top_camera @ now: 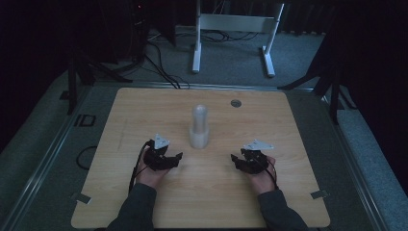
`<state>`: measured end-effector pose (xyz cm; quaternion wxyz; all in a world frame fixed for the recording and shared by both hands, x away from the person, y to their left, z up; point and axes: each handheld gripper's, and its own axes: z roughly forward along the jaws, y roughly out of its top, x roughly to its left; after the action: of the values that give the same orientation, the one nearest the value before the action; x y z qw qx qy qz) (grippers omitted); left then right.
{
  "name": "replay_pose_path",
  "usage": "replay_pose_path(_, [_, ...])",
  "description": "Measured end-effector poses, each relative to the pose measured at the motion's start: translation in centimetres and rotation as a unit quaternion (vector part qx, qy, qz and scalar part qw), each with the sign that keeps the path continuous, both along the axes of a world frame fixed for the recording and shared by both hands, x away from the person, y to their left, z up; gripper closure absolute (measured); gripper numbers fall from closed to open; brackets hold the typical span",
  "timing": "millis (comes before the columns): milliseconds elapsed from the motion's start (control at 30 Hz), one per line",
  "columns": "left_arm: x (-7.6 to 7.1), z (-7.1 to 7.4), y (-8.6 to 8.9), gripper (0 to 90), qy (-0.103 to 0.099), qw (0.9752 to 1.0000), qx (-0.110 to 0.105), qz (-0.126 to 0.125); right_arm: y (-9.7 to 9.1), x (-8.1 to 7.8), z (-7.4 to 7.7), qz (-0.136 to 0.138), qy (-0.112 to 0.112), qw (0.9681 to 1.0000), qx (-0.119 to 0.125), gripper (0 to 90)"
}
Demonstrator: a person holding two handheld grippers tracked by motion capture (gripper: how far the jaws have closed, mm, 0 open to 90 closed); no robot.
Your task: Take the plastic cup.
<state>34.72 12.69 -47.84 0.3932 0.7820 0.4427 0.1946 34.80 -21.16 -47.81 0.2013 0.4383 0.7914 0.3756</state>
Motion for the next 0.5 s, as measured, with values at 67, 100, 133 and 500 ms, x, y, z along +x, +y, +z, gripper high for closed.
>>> replay_pose_path(67, [0.0, 0.0, 0.0, 31.8, -0.002, 1.0, 0.002, -0.003, 0.2, 0.1, 0.1, 0.004, 0.001, 1.0, 0.003, 48.9])
replay_pose_path(100, [0.0, 0.0, 0.1, 32.1, -0.004, 0.9999, 0.012, -0.001, 0.5, 0.3, 0.2, 0.01, 0.001, 0.9999, -0.002, 50.0])
replay_pose_path(133, [0.0, 0.0, 0.2, 32.1, -0.001, 0.9999, 0.011, -0.002, 0.7, 0.3, 0.3, 0.012, 0.003, 0.9999, -0.003, 49.8])
replay_pose_path(500, [0.4, 0.6, -0.3, 30.6, 0.002, 0.9999, 0.006, -0.014, 1.6, 0.9, 1.7, 0.033, 0.0, 0.9995, 0.002, 47.8])
